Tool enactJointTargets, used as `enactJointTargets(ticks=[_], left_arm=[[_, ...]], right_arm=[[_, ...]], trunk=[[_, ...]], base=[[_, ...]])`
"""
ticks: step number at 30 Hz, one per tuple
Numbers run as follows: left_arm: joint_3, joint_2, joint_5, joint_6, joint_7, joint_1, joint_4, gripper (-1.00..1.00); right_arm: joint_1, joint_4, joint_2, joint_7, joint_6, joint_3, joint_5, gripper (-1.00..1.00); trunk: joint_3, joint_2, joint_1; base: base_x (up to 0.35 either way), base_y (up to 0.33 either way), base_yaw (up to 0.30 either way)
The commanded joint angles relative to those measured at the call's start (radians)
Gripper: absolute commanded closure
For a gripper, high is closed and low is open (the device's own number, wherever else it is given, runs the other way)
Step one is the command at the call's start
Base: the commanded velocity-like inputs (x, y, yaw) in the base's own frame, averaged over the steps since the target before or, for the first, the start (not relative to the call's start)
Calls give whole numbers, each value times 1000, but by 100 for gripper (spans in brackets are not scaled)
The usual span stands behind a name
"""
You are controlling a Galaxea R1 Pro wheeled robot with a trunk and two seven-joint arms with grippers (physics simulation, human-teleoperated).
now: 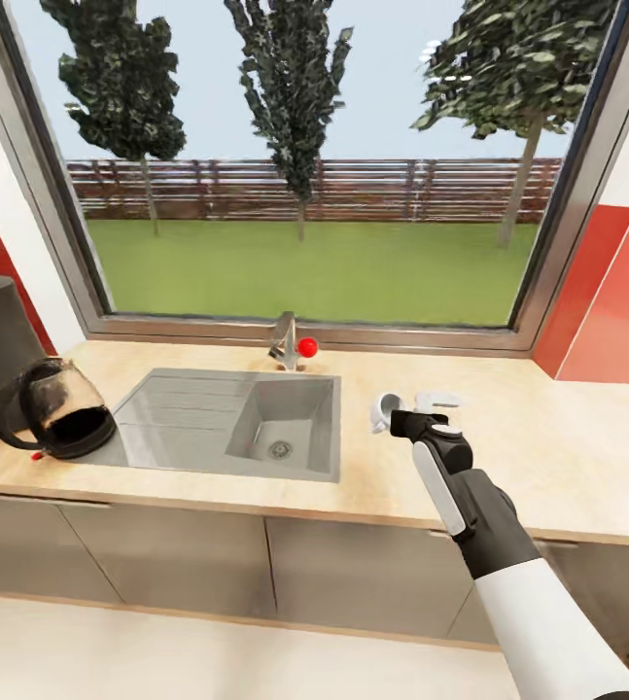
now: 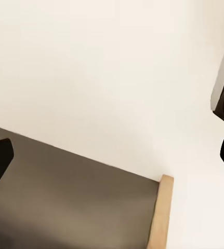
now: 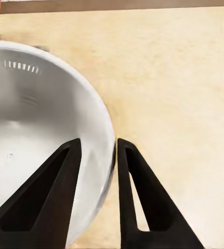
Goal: Set up a coffee station on the kitchen countertop: keep the coffee maker on the countertop, move the bottle of coffee from the kitchen shelf to the counter next to the coffee maker, place a paper coffee filter on top of the coffee maker, put the saucer next to the coffee maker with the coffee cup on the saucer, and place the electric kettle next to the coffee maker.
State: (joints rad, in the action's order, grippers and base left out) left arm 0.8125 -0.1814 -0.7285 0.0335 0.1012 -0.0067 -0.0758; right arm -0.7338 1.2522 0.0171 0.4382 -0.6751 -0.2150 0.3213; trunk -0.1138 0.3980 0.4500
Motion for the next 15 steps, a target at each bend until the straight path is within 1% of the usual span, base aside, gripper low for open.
enactJointTargets(ticks=[1, 3, 8, 12, 13, 15], left_arm=[[6, 1, -8, -2, 1, -1, -1, -100], [6, 2, -8, -10, 1, -1, -1, -100], [7, 2, -8, -15, 0, -2, -1, -100], [7, 2, -8, -27, 0, -2, -1, -100], [7, 2, -8, -52, 0, -2, -1, -100], [7, 2, -8, -59, 0, -2, -1, -100]], right_arm=[[-1, 1, 0, 8, -1, -1, 12, 100], [-1, 2, 0, 8, -1, -1, 12, 100], [-1, 3, 0, 8, -1, 0, 12, 100], [-1, 3, 0, 8, -3, 0, 12, 100], [-1, 2, 0, 8, -3, 0, 12, 100], [-1, 1, 0, 8, -3, 0, 12, 100]], trunk=[[-1, 2, 0], [1, 2, 0], [6, 2, 0], [11, 2, 0], [12, 2, 0], [14, 2, 0]], base=[[-287, 203, 209], [-252, 216, 210], [-30, 240, 209], [-1, 32, 209], [0, 3, 210], [0, 1, 210]])
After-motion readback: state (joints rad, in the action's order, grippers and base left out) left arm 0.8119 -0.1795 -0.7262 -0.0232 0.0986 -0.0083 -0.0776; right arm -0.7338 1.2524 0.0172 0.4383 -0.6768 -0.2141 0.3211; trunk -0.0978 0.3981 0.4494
